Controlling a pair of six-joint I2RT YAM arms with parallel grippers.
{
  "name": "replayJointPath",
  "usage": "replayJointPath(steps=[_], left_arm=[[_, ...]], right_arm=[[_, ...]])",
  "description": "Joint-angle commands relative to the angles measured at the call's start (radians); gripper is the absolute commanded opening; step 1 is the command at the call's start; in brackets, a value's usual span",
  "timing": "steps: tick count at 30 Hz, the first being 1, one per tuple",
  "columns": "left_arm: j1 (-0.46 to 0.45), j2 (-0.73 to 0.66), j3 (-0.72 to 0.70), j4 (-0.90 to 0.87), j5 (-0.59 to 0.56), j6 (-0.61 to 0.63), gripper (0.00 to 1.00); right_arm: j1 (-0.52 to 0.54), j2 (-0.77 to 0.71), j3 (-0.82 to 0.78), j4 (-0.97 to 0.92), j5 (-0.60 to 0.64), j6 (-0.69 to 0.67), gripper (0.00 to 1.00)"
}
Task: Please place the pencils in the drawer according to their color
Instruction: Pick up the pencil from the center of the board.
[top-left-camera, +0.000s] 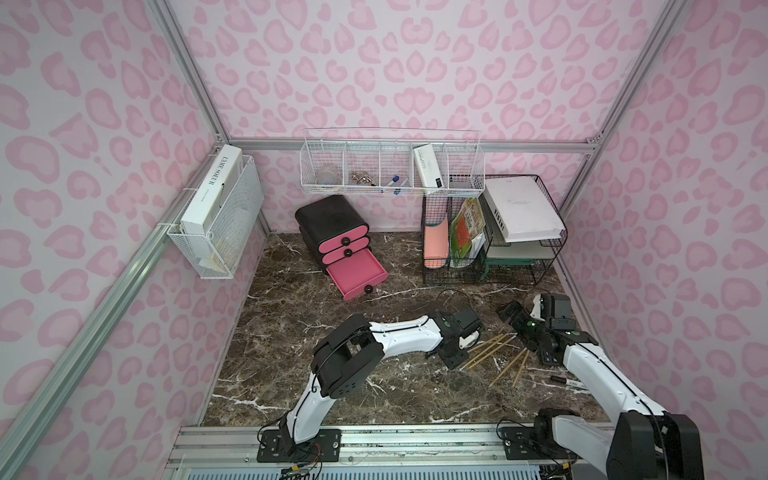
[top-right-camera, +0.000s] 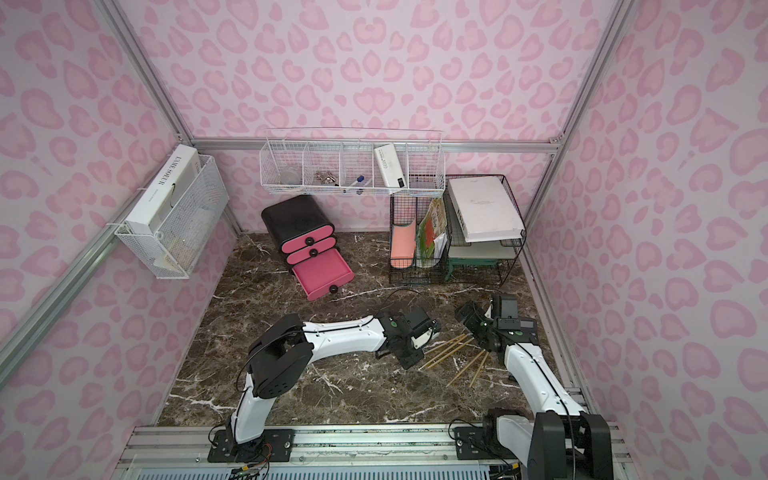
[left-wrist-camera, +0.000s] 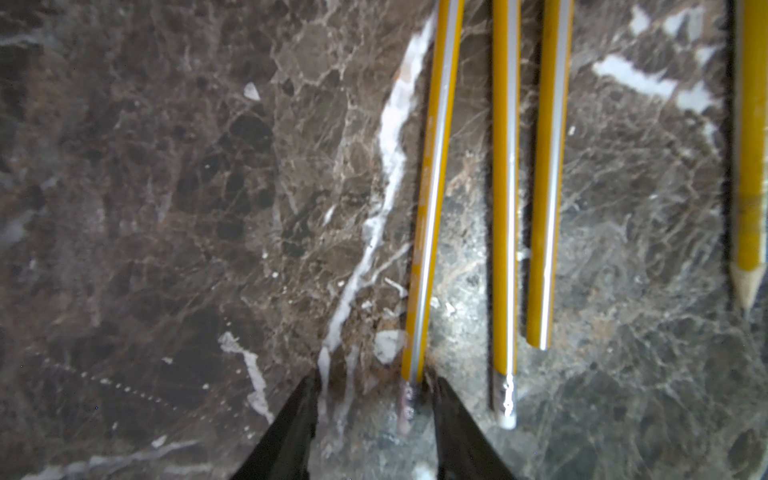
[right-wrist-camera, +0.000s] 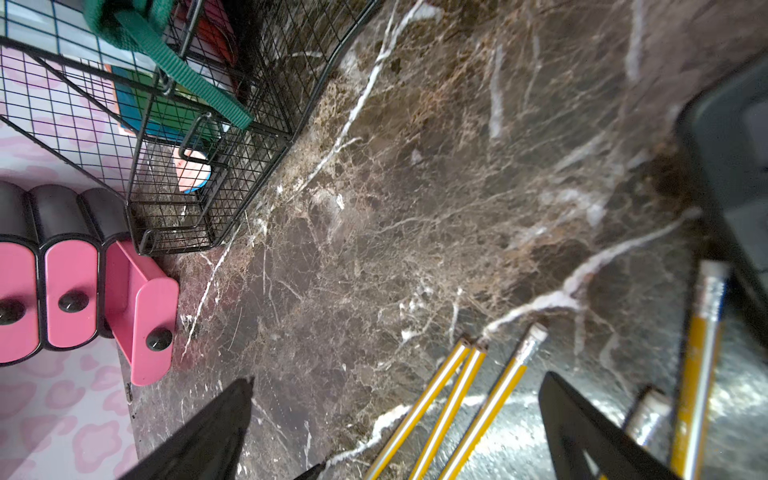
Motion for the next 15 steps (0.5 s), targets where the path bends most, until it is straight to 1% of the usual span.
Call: replayJointPath(steps=[1,4,10,12,15], left_arm=[[-0.004,0.006,-0.016,-0.094,0.039,-0.01,0.44],[-0.004,0.017,-0.01,-0.092,0.041,-0.013,0.43],[-0.005,0.034,0.009,-0.095,0.047,-0.015,0.32],[-0.005,0.036,0.01,-0.098,0.048,-0.014,0.31],[-0.007,0.04,0.008,-0.1,0.051,-0.014,0.23]], right_arm=[[-0.002,0.003,0.002,0.019,-0.014,-0.011,0.99],[-0.005,0.002,0.002,0.022,-0.013,-0.011,0.99],[-0.008,0.0,0.005,0.016,-0.013,-0.014,0.99],[-0.012,-0.003,0.006,0.015,-0.012,-0.017,0.99],[-0.017,-0.002,0.007,0.014,-0.013,-0.02,0.99]])
